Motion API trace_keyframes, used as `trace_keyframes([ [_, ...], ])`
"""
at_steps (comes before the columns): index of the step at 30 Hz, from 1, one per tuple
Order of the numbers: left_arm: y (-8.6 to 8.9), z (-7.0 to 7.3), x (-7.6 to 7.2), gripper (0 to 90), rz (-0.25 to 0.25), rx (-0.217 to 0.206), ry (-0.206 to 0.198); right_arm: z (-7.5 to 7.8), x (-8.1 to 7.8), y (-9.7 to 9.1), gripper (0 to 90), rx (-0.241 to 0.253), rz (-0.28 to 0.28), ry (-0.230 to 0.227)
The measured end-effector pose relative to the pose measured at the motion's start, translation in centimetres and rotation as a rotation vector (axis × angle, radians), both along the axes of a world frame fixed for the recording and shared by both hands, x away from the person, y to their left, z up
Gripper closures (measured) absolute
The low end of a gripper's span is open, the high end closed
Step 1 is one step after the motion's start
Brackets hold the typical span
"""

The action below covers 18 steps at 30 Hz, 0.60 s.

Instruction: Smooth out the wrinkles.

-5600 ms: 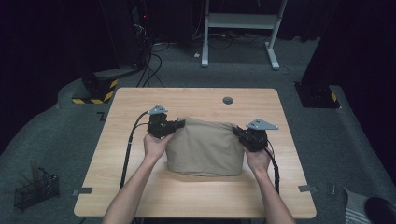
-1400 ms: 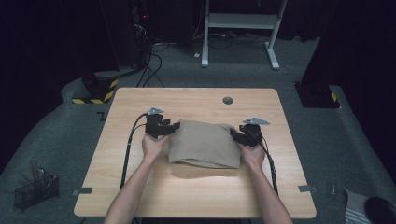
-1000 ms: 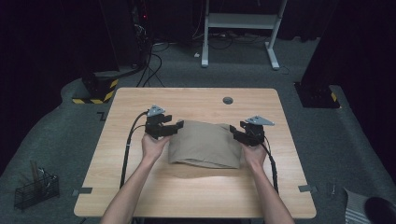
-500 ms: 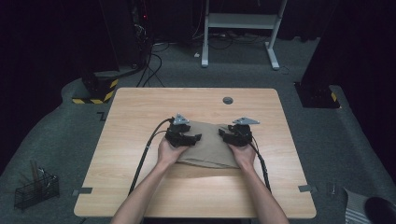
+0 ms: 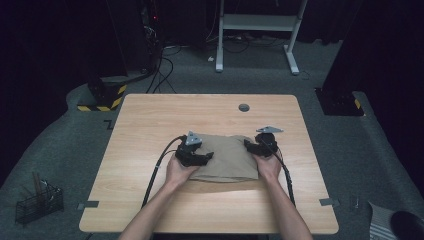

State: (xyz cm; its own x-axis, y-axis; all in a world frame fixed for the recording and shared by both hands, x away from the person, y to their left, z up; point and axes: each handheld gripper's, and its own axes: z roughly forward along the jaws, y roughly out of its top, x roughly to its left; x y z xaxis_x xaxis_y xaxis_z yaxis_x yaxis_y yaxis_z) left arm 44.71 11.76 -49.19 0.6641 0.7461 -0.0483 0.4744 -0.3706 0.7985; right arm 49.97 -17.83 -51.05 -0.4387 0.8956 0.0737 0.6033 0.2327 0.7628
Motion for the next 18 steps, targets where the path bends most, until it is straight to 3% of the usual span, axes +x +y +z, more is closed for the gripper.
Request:
trace_keyframes([
  [4,0.4,0.9,-0.5,31.2,0.007,-0.020,-0.013,1.7,-1.3,-0.3,46.1,0.010,-0.011,-0.060],
  [7,0.8,1.4,-1.0,30.3,0.007,-0.033,-0.015,3.1,-3.1,0.2,46.1,0.035,0.041,-0.124],
  [9,1.2,1.4,-1.4,29.7,0.011,-0.050,-0.005,3.7,-4.3,0.8,46.1,0.071,0.082,-0.140],
  [11,1.5,1.3,-1.8,29.2,0.014,-0.053,-0.002,3.7,-5.3,1.6,46.0,0.076,0.128,-0.145],
  [14,2.1,0.8,-2.4,29.1,0.022,-0.075,0.008,2.9,-6.3,2.4,44.6,0.081,0.169,-0.117],
  [18,2.6,0.1,-2.7,29.1,0.031,-0.067,0.021,1.0,-6.8,2.5,43.2,0.069,0.180,-0.063],
])
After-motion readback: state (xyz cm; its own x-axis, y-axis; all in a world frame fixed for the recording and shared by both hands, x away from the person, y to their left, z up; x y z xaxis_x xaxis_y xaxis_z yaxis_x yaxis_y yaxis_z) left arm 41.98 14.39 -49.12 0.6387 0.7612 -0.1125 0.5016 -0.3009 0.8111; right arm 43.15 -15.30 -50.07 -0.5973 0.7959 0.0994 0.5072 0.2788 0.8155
